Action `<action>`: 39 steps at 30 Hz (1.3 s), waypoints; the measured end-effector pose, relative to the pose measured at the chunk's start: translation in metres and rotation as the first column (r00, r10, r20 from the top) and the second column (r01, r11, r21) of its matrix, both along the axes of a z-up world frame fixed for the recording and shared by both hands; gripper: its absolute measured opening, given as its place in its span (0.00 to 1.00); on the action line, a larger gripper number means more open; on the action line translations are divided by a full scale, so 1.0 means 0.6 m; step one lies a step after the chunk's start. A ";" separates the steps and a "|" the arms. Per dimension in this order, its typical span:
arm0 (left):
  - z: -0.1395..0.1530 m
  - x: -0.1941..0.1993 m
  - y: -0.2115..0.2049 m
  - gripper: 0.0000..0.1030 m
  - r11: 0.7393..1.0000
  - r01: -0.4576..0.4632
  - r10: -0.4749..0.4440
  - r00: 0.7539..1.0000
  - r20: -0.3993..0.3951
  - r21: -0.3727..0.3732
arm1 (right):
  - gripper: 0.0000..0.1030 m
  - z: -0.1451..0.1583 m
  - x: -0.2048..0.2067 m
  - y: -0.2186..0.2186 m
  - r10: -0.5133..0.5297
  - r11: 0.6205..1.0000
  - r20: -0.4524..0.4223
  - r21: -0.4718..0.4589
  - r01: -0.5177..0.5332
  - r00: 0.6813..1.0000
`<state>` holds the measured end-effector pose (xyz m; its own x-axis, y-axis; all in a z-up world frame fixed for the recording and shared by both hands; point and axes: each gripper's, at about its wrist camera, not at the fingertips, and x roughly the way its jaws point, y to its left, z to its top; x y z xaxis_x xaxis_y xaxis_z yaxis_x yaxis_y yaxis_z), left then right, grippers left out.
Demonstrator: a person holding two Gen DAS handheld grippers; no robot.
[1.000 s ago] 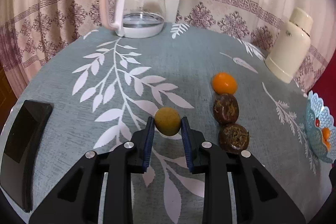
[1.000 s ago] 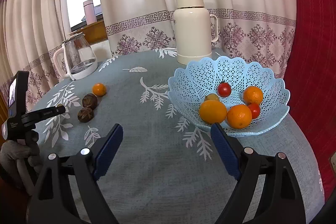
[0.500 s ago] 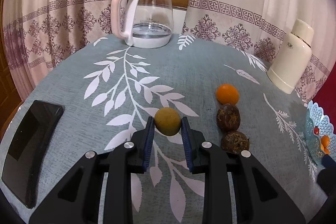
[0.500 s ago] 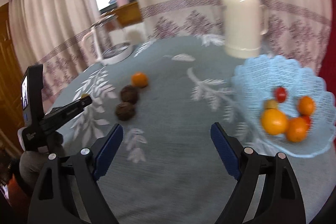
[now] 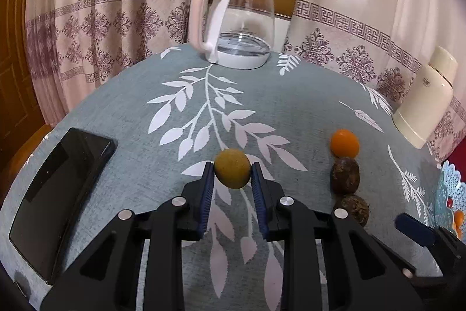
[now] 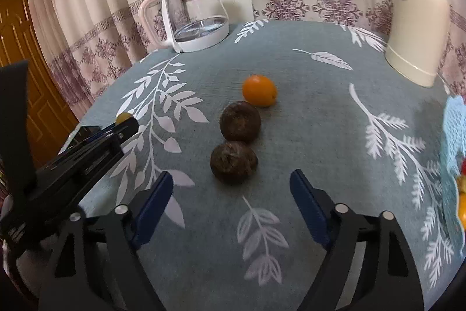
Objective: Organize fruits
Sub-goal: 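Grasp a yellow-green fruit with the left gripper while the right gripper grasps a brown fruit, then carry the brown fruit over the blue basket with the right gripper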
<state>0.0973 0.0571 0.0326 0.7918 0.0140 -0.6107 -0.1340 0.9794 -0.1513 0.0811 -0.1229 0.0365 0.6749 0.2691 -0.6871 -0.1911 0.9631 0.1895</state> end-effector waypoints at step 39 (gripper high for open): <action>0.023 -0.035 -0.032 0.26 0.996 0.084 -0.084 0.995 0.058 0.001 | 0.42 0.023 -0.033 -0.044 -0.133 0.990 0.022 -0.047 0.134 0.991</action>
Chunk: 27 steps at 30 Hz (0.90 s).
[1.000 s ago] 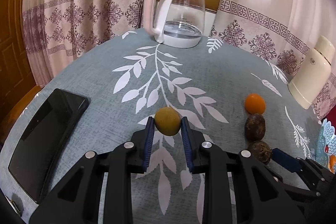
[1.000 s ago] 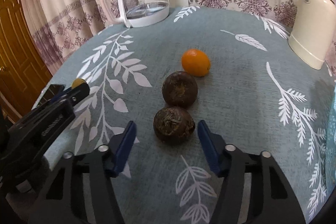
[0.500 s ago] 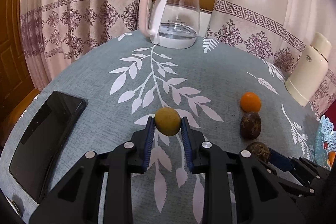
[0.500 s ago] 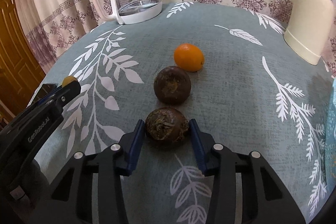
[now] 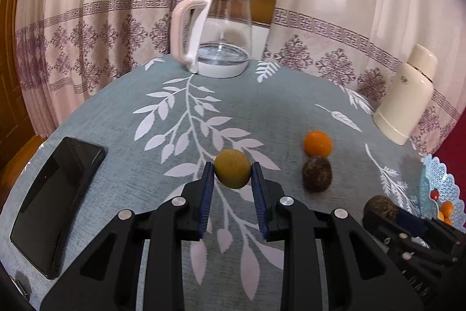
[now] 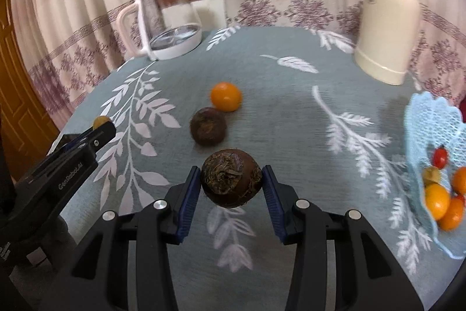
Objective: Organize fruits
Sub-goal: 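Carry the brown fruit over the blue basket with the right gripper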
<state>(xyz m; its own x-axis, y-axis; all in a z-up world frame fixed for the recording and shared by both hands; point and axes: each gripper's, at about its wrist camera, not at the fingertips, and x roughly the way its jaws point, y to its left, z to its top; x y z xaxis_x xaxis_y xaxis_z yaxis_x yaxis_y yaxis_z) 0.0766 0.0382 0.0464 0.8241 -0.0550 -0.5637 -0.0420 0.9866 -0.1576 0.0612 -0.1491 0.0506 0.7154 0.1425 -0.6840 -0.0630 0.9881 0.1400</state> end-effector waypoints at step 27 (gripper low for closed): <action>0.008 -0.016 -0.029 0.26 0.998 0.063 -0.064 0.998 0.027 0.028 | 0.42 0.056 -0.128 -0.273 -0.406 0.914 0.073 0.032 0.404 0.911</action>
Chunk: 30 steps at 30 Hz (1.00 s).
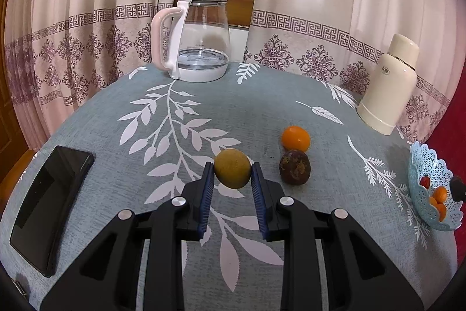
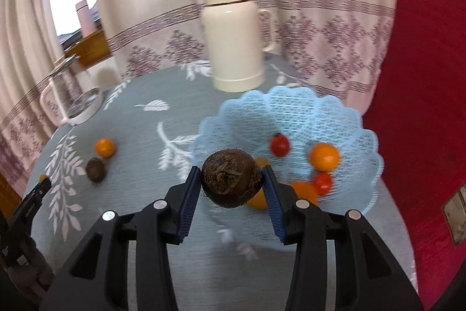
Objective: Organize fruits
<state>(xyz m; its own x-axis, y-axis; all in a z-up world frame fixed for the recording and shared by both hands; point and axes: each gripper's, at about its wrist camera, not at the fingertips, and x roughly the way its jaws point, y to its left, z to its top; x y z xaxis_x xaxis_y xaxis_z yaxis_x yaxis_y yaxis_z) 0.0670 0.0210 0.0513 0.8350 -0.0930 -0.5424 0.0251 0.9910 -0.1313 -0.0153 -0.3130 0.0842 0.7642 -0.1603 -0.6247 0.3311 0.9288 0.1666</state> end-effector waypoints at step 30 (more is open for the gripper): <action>-0.004 -0.004 -0.004 0.26 1.000 0.009 -0.009 1.000 0.001 0.006 | 0.44 -0.034 -0.020 -0.051 -0.081 0.996 -0.032 0.041 0.083 0.996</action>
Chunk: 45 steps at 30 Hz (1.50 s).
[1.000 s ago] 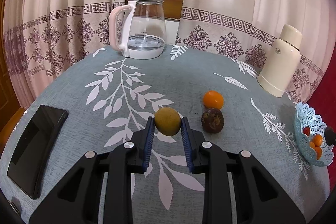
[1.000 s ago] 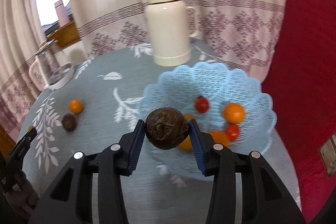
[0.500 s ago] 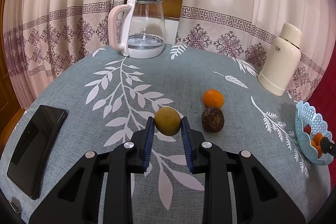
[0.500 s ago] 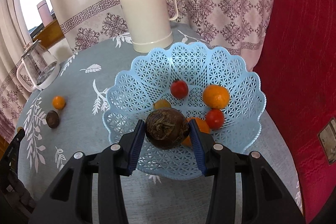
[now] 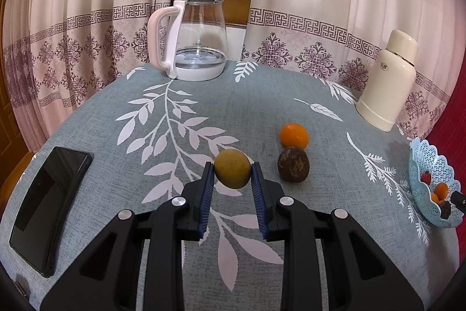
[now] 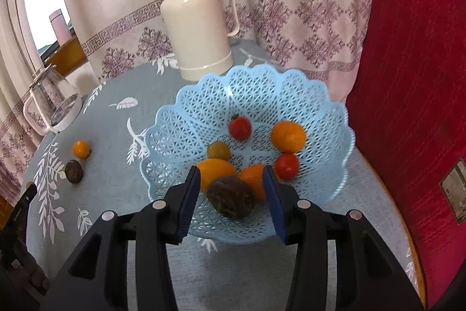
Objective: Organize fruits
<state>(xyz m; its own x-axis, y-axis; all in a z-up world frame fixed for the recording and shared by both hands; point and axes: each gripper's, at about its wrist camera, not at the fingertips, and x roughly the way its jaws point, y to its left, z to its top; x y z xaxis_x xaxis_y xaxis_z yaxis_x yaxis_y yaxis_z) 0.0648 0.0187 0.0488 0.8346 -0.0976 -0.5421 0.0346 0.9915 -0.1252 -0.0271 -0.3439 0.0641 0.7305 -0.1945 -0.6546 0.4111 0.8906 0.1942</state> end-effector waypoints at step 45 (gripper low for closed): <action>0.013 -0.052 -0.243 0.45 0.884 0.464 -0.468 0.878 -0.099 -0.059 | 0.66 -0.025 -0.100 -0.025 -0.192 0.977 0.248 -0.046 0.209 0.949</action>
